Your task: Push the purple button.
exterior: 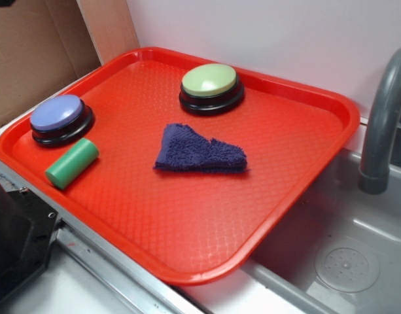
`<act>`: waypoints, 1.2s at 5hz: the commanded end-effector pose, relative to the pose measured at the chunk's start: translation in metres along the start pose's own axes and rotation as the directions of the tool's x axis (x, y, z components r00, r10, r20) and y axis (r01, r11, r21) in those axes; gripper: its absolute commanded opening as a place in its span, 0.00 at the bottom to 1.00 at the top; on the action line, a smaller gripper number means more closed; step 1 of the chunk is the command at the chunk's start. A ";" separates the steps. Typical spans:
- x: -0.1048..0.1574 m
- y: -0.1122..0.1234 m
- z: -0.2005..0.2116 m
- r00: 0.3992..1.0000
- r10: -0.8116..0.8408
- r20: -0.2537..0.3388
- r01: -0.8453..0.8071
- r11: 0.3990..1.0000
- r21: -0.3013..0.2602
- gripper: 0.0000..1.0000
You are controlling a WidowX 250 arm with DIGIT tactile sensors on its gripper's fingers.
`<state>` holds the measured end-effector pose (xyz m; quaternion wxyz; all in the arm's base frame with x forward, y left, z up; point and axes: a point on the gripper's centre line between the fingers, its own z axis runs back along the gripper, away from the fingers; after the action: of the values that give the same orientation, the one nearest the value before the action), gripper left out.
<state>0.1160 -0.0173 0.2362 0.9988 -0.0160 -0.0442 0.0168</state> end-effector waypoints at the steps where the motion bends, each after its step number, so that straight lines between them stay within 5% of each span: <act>1: 0.000 0.000 0.000 1.000 0.000 0.000 0.000 1.000 0.000 1.00; 2: 0.036 0.050 -0.047 0.974 0.212 -0.076 -0.210 0.977 0.037 1.00; 3: 0.064 0.079 -0.067 0.928 0.372 0.017 -0.370 0.916 0.156 1.00; 4: 0.076 0.116 -0.101 0.902 0.426 0.071 -0.432 0.895 0.109 1.00; 6: 0.064 0.156 -0.153 0.891 0.452 0.046 -0.453 0.878 0.156 1.00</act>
<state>0.1889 0.1269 0.0740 0.9665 0.0539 -0.0260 0.2496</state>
